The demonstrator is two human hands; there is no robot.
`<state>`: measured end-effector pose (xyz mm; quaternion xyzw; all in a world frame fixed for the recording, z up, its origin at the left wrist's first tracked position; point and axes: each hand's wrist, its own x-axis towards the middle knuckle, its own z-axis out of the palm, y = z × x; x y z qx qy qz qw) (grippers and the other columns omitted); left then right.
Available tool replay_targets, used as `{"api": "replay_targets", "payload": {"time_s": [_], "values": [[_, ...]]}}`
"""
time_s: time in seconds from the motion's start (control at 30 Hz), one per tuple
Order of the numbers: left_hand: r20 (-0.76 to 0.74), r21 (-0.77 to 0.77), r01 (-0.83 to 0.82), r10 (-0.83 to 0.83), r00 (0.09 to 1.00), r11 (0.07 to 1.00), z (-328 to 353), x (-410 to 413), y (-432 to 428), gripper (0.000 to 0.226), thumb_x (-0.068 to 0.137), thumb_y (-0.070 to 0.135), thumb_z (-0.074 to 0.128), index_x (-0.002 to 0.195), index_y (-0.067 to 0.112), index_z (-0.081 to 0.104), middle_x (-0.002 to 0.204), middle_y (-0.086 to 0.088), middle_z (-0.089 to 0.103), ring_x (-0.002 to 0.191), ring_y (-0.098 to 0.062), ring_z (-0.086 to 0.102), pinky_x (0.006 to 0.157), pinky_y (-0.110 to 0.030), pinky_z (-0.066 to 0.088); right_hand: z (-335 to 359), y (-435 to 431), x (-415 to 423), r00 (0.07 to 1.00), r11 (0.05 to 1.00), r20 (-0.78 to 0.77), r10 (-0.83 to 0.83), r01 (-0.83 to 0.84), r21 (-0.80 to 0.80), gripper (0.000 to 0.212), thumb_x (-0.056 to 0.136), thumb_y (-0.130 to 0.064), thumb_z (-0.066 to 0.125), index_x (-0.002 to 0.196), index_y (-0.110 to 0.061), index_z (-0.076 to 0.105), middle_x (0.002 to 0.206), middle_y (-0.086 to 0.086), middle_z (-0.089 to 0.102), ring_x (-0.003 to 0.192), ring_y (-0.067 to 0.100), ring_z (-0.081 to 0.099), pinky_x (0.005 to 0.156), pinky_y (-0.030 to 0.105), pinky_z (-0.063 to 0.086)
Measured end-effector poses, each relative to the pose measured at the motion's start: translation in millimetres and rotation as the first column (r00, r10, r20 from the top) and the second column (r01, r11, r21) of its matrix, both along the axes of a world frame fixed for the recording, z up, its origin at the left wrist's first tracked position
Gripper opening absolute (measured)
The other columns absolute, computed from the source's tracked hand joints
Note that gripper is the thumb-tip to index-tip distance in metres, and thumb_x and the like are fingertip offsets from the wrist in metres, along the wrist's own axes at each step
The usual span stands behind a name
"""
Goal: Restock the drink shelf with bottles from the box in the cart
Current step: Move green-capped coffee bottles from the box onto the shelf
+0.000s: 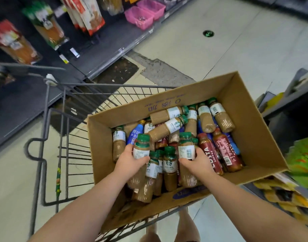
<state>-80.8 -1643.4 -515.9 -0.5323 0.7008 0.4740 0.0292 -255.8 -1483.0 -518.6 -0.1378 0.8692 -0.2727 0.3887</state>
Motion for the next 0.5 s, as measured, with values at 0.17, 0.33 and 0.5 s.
{"api": "replay_targets", "payload": {"time_s": [0.17, 0.33, 0.5], "values": [[-0.155, -0.048, 0.025, -0.032, 0.987, 0.999, 44, -21, 10, 0.043, 0.068, 0.037, 0.076, 0.101, 0.032, 0.049, 0.092, 0.011, 0.062, 0.083, -0.009, 0.06, 0.07, -0.026, 0.048, 50, 6, 2, 0.994, 0.992, -0.065, -0.084, 0.077, -0.1, 0.038, 0.074, -0.031, 0.074, 0.101, -0.023, 0.048, 0.081, -0.011, 0.055, 0.072, 0.006, 0.052, 0.063, 0.027, 0.041], [-0.254, -0.058, 0.137, -0.148, 0.956, 0.989, 79, -49, 30, 0.043, 0.067, 0.042, 0.076, 0.1, 0.034, 0.049, 0.087, 0.02, 0.059, 0.077, 0.001, 0.058, 0.056, -0.019, 0.041, 95, 31, 2, 0.973, 0.965, -0.134, -0.19, 0.16, -0.207, 0.032, 0.075, -0.032, 0.072, 0.099, -0.028, 0.052, 0.086, -0.012, 0.057, 0.074, 0.002, 0.053, 0.068, 0.024, 0.041], [-0.35, -0.105, 0.277, -0.296, 0.889, 0.955, 108, -90, 71, 0.039, 0.069, 0.038, 0.076, 0.097, 0.033, 0.049, 0.083, 0.022, 0.057, 0.073, 0.007, 0.053, 0.051, -0.014, 0.037, 128, 86, -1, 0.914, 0.91, -0.162, -0.372, 0.325, -0.257, 0.039, 0.073, -0.037, 0.072, 0.101, -0.03, 0.046, 0.092, -0.011, 0.057, 0.089, 0.012, 0.058, 0.078, 0.032, 0.049]]}}
